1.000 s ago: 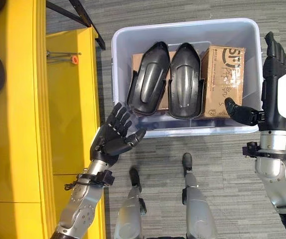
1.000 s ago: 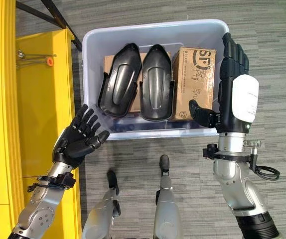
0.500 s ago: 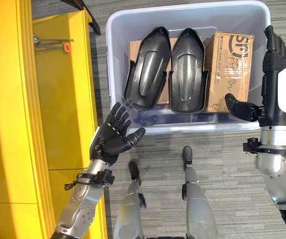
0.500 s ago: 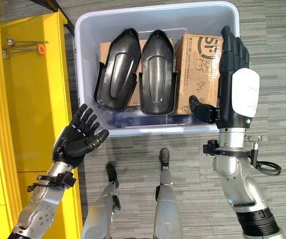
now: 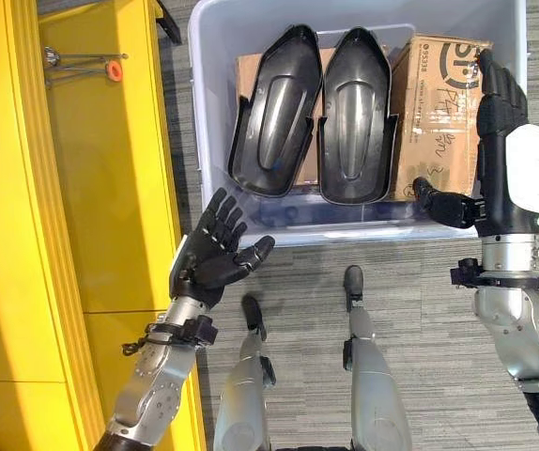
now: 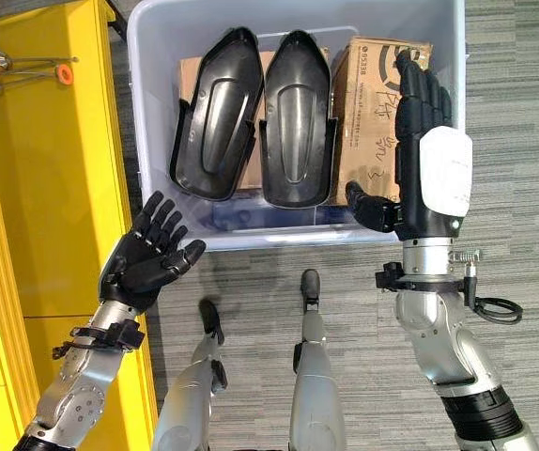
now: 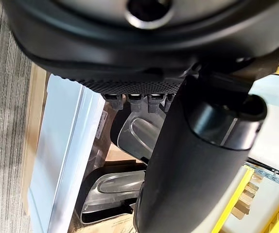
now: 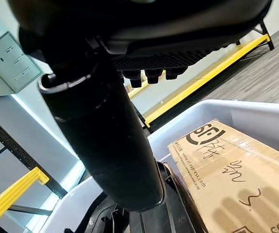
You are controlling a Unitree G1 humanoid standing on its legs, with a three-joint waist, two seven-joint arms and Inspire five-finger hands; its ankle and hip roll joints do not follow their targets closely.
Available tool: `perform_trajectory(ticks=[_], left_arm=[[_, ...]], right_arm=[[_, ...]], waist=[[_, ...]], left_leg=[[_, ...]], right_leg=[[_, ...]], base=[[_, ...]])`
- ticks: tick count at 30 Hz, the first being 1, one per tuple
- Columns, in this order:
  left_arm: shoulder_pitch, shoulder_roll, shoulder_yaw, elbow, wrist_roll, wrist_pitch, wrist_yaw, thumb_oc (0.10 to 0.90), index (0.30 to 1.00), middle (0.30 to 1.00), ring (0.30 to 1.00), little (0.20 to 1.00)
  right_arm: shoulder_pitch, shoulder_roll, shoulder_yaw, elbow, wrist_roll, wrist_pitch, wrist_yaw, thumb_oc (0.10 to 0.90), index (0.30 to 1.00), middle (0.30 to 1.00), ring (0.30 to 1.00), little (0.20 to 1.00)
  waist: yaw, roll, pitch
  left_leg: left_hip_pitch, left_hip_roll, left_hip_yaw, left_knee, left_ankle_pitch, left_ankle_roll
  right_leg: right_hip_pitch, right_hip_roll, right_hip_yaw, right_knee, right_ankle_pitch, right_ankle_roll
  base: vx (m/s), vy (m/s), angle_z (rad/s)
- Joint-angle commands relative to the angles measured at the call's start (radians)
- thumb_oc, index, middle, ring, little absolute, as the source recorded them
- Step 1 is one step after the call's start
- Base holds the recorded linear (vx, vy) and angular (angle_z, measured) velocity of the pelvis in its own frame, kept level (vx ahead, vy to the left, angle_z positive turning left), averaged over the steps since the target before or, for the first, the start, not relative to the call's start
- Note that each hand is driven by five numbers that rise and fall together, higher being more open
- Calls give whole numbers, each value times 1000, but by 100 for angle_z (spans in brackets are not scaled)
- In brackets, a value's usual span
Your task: Move parts from the plastic box to the shelf.
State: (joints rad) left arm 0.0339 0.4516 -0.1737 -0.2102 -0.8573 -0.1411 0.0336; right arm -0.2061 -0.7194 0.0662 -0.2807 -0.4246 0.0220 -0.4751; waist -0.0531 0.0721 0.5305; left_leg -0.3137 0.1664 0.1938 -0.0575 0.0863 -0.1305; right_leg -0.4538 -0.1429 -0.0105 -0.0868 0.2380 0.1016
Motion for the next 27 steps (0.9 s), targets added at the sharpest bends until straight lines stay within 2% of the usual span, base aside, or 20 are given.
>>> perform_trajectory(ticks=[1, 8, 14, 27], left_arm=[[6, 15, 32, -129, 13, -80, -16, 900, 1000, 1000, 1000, 1000], [4, 15, 29, -124, 15, -75, -23, 900, 1000, 1000, 1000, 1000], [10, 16, 28, -127, 21, -82, -31, 900, 1000, 1000, 1000, 1000], [5, 20, 29, -128, 21, -81, -36, 900, 1000, 1000, 1000, 1000]], right_arm=[[-85, -49, -23, -110, -57, -60, -18, 900, 1000, 1000, 1000, 1000], [-88, -58, 6, -122, -62, -55, 21, 900, 1000, 1000, 1000, 1000], [-81, -57, 20, -109, -60, -34, 7, 900, 1000, 1000, 1000, 1000], [-75, -43, 56, -88, -72, -36, 43, 900, 1000, 1000, 1000, 1000]], waist=[[-32, -21, -11], [-30, -25, -11], [-26, -26, -11], [-24, -23, -11]], left_leg=[[-89, 5, -3, 78, 10, 50], [-110, 5, -4, 85, 9, 49], [-122, 4, -7, 83, 13, 49], [-142, 2, -10, 84, 20, 49]], right_leg=[[-22, -44, -73, 158, -148, -15], [-35, -45, -77, 162, -153, -14], [-43, -43, -79, 162, -153, -15], [-58, -43, -82, 164, -152, -16]], base=[[-33, -4, -1], [-13, -6, 0], [0, 0, 0], [0, 0, 0]])
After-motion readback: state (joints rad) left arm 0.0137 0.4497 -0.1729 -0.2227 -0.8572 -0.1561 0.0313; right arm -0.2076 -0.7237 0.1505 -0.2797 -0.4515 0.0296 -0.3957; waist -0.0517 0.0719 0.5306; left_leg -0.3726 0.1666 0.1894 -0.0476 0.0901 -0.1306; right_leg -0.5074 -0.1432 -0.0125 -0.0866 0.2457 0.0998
